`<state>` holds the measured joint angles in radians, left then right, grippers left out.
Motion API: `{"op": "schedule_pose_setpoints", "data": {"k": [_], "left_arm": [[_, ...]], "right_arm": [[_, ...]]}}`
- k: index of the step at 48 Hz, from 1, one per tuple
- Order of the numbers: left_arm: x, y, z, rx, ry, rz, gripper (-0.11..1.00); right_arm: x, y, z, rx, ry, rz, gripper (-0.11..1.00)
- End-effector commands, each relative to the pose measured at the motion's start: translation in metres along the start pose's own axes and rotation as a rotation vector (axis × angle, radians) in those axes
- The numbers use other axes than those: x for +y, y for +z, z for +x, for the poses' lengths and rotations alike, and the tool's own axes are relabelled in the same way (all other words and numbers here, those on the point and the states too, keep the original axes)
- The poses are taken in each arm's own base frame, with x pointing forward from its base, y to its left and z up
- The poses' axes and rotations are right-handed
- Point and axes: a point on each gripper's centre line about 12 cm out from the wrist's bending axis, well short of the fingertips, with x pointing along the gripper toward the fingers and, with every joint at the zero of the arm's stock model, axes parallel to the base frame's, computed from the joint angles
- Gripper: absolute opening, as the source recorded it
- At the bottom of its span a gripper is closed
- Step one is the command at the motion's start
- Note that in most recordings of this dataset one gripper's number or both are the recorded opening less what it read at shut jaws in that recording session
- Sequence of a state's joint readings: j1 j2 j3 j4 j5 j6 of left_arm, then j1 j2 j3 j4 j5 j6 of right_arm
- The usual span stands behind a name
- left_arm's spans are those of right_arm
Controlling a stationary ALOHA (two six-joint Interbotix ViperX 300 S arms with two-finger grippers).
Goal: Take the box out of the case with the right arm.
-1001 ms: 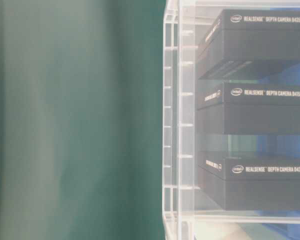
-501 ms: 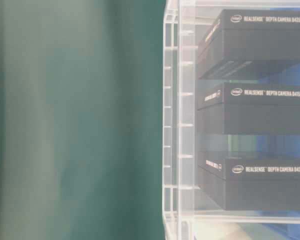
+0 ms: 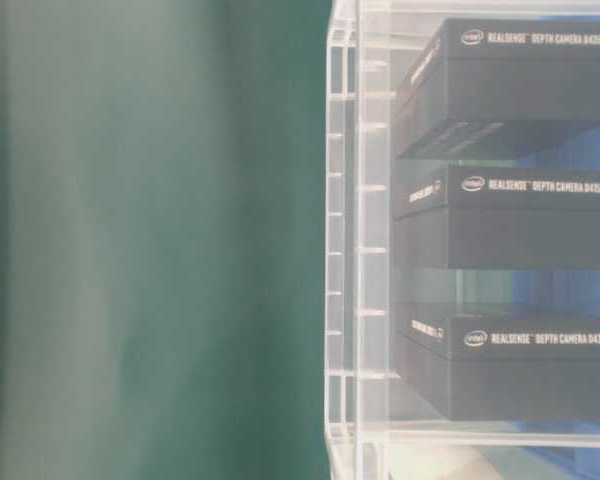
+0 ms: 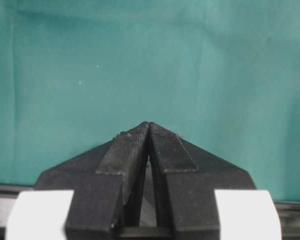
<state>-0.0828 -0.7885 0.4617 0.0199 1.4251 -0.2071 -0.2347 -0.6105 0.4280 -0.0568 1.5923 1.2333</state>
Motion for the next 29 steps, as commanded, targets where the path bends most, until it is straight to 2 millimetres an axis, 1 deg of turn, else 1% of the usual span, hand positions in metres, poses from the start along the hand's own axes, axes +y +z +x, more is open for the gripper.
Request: {"op": "schedule_pose_setpoints", "data": {"k": [1,4,9,29], "left_arm": [[-0.001,0.004,-0.007,-0.022,-0.006,0.002,0.00],[-0.001,0.005,-0.006,-0.021,-0.006,0.002,0.00],[-0.001,0.004,-0.007,-0.022,-0.006,0.002,0.00],[-0.001,0.004,-0.006,-0.021,-0.004,0.006,0.00]], "right_arm": [[0.001,0.015,-0.005,-0.022,0.017,-0.002,0.00],[0.002,0.024,-0.003,-0.032,0.015,-0.009,0.00],[0.003,0.032,-0.002,-0.048,0.020,-0.019,0.00],[0.001,0.033,0.001,-0.047,0.011,-0.011,0.00]]}}
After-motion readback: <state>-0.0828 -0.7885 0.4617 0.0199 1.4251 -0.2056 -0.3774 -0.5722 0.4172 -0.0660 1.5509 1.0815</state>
